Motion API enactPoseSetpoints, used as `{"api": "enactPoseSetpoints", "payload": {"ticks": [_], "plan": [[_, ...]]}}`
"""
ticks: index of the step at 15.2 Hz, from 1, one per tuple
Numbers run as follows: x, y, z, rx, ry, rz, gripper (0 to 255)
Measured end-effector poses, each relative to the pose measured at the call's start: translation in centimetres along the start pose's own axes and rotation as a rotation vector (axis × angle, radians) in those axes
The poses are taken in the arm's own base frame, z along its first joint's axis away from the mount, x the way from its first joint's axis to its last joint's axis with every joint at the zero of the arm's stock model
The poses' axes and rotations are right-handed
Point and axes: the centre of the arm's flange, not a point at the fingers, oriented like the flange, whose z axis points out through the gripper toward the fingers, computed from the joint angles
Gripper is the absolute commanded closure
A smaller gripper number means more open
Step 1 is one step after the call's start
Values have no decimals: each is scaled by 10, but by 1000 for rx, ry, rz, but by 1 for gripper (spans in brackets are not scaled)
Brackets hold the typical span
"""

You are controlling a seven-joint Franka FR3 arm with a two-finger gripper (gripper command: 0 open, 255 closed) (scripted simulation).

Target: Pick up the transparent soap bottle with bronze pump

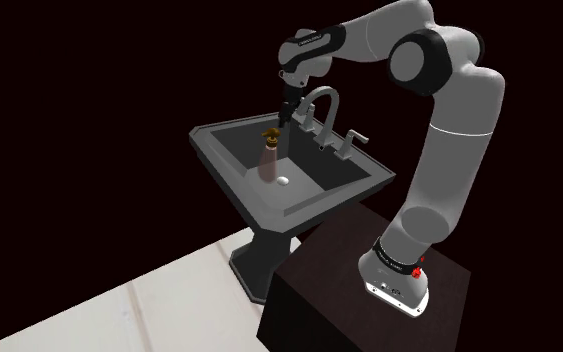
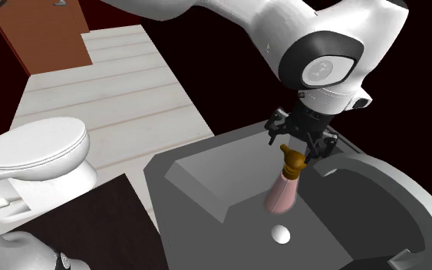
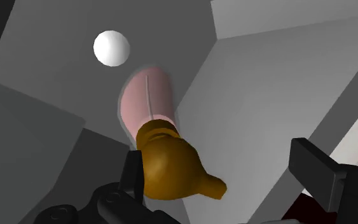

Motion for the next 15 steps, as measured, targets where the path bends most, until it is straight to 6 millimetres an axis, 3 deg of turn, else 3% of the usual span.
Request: {"api": "enactPoseSetpoints", "payload": {"ticks": [3, 11, 12, 15], "plan": [[27, 22, 19, 17, 2, -41, 0], [31, 34, 61, 22, 4, -53, 0], [31, 34, 63, 22, 4, -53, 255], [31, 35, 64, 22, 5, -54, 255]]}}
